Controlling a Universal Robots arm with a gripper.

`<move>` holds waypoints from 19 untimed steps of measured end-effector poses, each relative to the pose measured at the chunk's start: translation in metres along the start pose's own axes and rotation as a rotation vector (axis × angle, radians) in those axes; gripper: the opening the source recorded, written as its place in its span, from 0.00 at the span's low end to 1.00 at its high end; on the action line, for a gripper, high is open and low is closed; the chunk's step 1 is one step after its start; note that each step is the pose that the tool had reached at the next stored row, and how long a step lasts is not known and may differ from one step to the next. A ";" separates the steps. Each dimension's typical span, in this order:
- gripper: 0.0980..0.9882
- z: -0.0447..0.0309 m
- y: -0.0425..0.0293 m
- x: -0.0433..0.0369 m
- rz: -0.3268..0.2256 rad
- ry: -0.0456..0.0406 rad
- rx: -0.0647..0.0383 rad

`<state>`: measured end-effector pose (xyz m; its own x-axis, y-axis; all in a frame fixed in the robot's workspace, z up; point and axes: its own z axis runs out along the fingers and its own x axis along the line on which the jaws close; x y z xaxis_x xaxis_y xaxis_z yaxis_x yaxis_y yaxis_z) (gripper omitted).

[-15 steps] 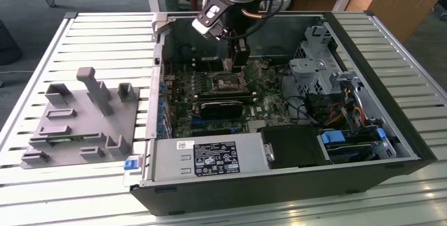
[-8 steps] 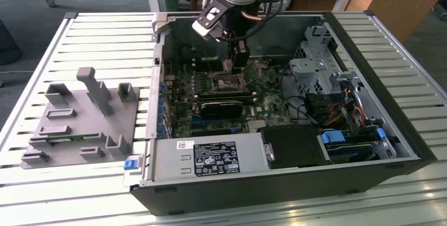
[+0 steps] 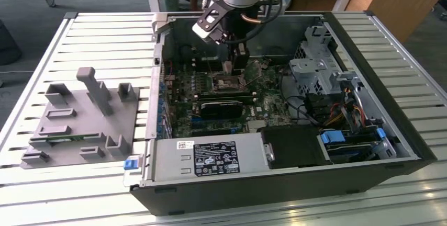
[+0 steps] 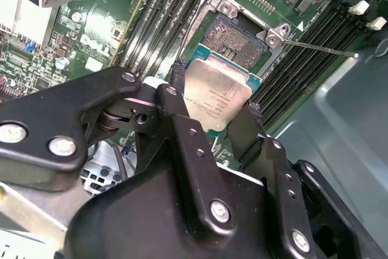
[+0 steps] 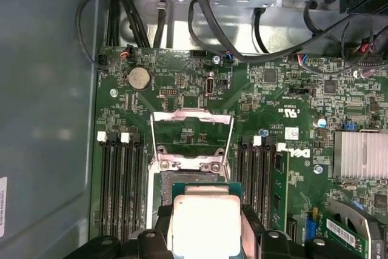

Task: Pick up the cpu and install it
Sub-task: 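Place the cpu into insertion slot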

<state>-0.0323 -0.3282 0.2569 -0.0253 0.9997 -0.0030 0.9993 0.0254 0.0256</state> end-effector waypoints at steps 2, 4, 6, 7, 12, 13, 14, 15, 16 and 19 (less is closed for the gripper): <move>0.49 0.0011 0.0000 0.0000 0.000 -0.0001 0.000; 0.49 0.0018 0.0000 0.0000 0.000 -0.0001 0.000; 0.49 0.0027 -0.0001 0.0000 0.000 -0.0002 0.000; 0.49 0.0033 -0.0001 0.0000 0.000 -0.0001 0.000; 0.49 0.0043 -0.0001 0.0000 0.000 -0.0003 0.000; 0.49 0.0045 -0.0001 0.0000 0.000 -0.0001 0.000; 0.49 0.0047 -0.0001 0.0000 0.000 0.0000 0.000; 0.49 0.0050 -0.0001 0.0000 0.000 0.0000 0.000; 0.49 0.0053 -0.0001 0.0000 0.000 0.0001 0.000; 0.49 0.0070 -0.0002 0.0000 0.000 -0.0001 0.000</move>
<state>-0.0323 -0.3282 0.2499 -0.0253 0.9997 -0.0030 0.9993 0.0254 0.0256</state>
